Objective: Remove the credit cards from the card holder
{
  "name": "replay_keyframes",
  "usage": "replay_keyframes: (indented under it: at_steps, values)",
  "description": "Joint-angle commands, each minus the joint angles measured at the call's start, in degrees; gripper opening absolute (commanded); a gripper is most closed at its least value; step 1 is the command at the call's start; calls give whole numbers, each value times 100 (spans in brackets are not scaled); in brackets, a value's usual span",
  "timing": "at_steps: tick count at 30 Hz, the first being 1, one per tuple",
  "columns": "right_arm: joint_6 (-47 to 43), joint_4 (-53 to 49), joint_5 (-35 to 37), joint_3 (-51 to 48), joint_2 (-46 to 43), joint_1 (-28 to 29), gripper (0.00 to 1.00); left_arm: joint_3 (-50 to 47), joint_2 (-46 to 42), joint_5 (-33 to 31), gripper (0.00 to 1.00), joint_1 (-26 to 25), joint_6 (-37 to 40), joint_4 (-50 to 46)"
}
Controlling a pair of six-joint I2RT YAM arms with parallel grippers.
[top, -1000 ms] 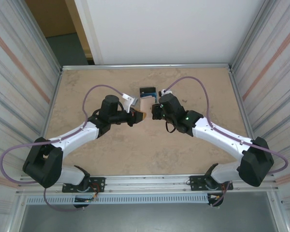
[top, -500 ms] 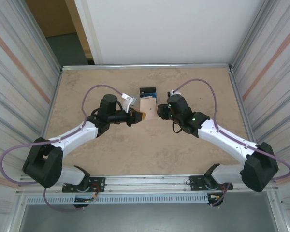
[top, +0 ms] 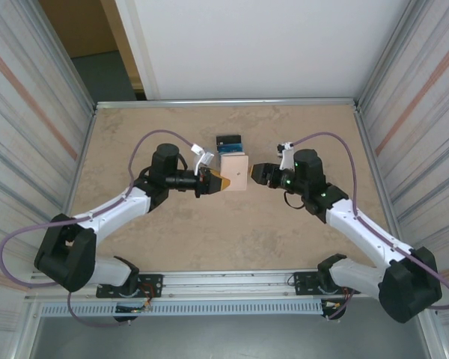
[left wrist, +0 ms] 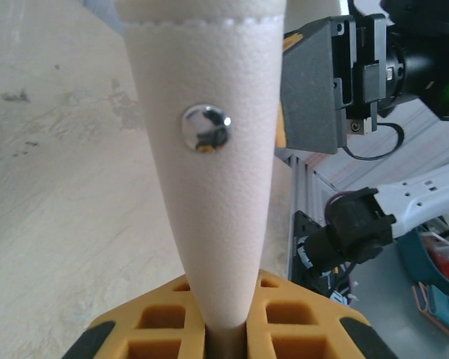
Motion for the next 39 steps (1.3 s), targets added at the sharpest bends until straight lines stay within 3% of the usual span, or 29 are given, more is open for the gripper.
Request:
replay_keyframes:
  at_steps: [1,9,21,32,35,39]
  values:
    - [-255,486,-616,-150,-362,-26,54,251,-258,486,0,39,-30,361]
    - [-223,741,-998,-316,-430,-27,53,254,-387,735,0,40,-161,563]
    - [-160,1596,-2404,-504,-430,-5,50,230,-364,996,0,34,-510,1099]
    - [-287,1636,-2537,-437,-311,223,33,315,-298,1218,0,-148,-524,1247]
    - [-378,1585,-2455,-424,-314,323,25,326,-285,1198,2,-164,-532,1238]
    - [-541,1308,-2152,-358,-377,390,3,324,-268,1097,7,-161,-491,1161]
